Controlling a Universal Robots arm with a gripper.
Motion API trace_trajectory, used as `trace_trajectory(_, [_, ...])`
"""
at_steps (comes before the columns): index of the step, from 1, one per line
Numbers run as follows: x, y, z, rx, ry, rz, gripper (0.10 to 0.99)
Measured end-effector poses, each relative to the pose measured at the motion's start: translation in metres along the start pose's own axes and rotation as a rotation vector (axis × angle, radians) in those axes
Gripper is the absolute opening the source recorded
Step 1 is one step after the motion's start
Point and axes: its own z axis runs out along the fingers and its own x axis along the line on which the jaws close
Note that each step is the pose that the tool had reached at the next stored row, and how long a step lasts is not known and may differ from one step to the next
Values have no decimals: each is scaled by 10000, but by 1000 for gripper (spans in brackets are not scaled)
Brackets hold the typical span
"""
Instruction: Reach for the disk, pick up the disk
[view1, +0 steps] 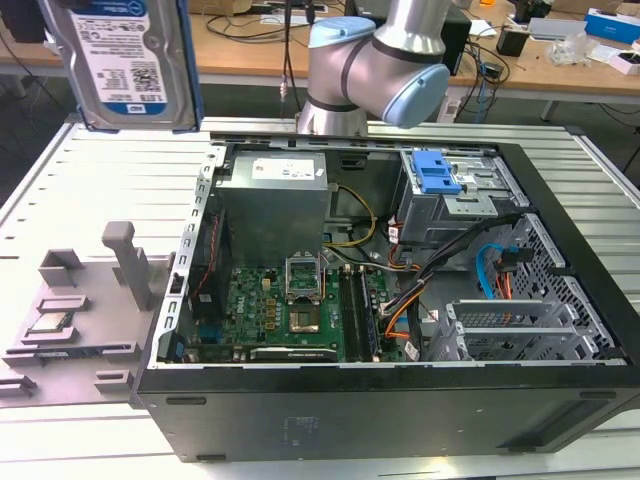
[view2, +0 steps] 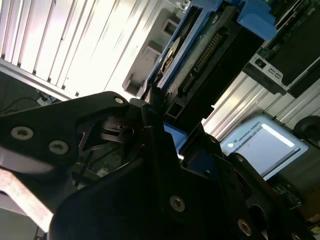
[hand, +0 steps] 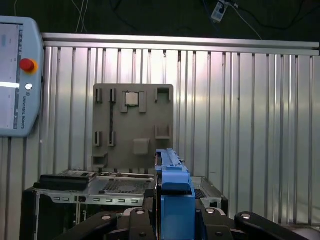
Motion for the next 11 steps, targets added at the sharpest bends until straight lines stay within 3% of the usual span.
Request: trace_trajectory(11, [3, -461, -19, -36, 15, -1, 365])
